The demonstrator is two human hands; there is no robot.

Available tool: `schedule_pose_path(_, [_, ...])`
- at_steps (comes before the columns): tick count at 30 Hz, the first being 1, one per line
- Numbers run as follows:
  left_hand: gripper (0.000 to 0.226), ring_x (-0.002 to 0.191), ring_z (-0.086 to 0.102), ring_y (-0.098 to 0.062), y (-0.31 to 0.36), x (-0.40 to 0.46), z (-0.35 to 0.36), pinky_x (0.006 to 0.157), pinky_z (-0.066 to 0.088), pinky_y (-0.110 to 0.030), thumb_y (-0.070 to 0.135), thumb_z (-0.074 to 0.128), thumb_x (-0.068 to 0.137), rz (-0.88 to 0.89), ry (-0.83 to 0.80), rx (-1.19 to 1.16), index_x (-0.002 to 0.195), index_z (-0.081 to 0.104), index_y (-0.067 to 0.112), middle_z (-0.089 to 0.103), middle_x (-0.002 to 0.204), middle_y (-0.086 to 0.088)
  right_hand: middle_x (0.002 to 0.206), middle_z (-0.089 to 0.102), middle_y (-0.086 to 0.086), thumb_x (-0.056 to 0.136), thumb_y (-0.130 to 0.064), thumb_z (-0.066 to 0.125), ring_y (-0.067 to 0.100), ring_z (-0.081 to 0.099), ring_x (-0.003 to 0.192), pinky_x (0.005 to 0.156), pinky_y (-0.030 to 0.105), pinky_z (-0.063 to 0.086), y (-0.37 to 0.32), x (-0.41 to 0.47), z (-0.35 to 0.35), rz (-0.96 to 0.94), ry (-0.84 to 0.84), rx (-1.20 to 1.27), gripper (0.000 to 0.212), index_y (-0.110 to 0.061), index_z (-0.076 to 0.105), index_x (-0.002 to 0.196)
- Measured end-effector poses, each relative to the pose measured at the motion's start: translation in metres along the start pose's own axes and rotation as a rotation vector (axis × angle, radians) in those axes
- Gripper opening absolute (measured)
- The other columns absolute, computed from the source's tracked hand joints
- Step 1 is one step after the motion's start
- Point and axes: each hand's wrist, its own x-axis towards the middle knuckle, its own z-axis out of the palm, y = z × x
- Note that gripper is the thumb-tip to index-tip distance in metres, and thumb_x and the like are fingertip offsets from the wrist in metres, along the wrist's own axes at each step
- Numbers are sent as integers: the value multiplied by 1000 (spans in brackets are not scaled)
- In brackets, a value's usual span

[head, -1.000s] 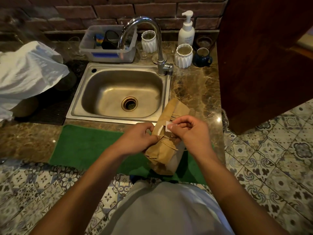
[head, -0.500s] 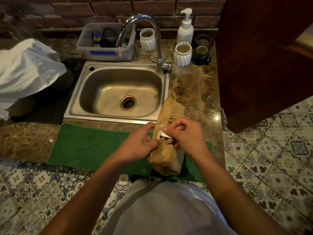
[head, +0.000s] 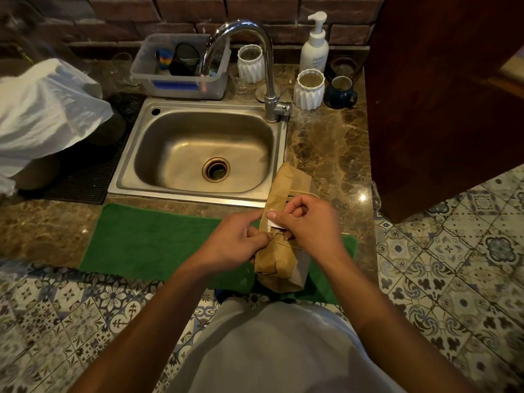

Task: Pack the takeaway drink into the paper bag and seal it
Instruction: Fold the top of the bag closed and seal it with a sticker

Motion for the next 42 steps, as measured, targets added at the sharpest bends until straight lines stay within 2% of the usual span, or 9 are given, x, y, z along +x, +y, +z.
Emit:
schedule_pose_path(4, [41,49,40,-18,-5,3,2,56,34,-33,9,62,97,18,33,-84,132,64,32,48,49,8,64,65,-8,73,-67,78,11,62,62,61,41,55,0,5,-3,-64,59,-341,46,-24,59,72])
schedule_pose_path(8, [46,51,39,-19,-3,0,6,54,35,-28,1,59,98,34,48,-177,122,64,40,46,49,8,64,65,-5,74,-78,69,16,64,64,62,41,55,-2,7,-7,-53,26,-474,58,-23,53,68])
schedule_pose_path(15, [41,50,57,-10,-4,0,6,57,50,-27,-3,59,97,28,107,-229,118,65,31,61,53,5,63,64,-7,79,-58,80,10,59,59,62,41,53,2,11,-10,-52,-69,-353,43,-22,58,70])
schedule_pose_path(19, [37,58,60,-22,-5,-2,2,58,51,-33,5,62,95,47,90,-197,115,67,36,63,59,-4,63,65,-6,79,-53,82,10,60,59,60,37,52,5,11,-10,-63,-90,-328,39,-22,61,70])
schedule_pose_path(23, [12,65,69,-7,4,-1,4,62,55,-23,16,66,97,22,174,-173,106,68,23,72,66,6,64,68,-5,78,-59,79,15,67,64,65,45,60,5,13,-9,-83,-85,-391,42,-21,64,68])
schedule_pose_path(28, [23,53,44,-11,5,4,5,55,37,-32,29,61,101,39,297,-26,83,65,14,48,57,5,60,67,-6,81,-66,73,13,65,61,63,39,57,-2,9,-7,-103,-83,-465,46,-22,67,66])
schedule_pose_path(32, [30,55,43,-12,7,5,7,56,37,-32,27,60,101,33,333,29,78,63,8,49,60,-1,66,68,-8,85,-59,73,14,66,68,64,34,52,-10,5,-8,-152,-77,-532,35,-25,71,77])
schedule_pose_path(37, [36,52,39,-7,8,8,9,53,33,-31,27,59,102,73,373,123,66,56,26,47,56,5,77,67,-10,94,-42,69,14,63,75,67,37,52,-11,2,-4,-311,-134,-524,18,-25,72,87])
schedule_pose_path(42, [40,52,38,-6,7,6,11,52,31,-32,28,56,104,100,413,193,64,52,27,47,55,7,67,63,-9,97,-43,65,10,58,65,61,35,47,-8,11,-6,-239,-243,-482,25,-25,66,80])
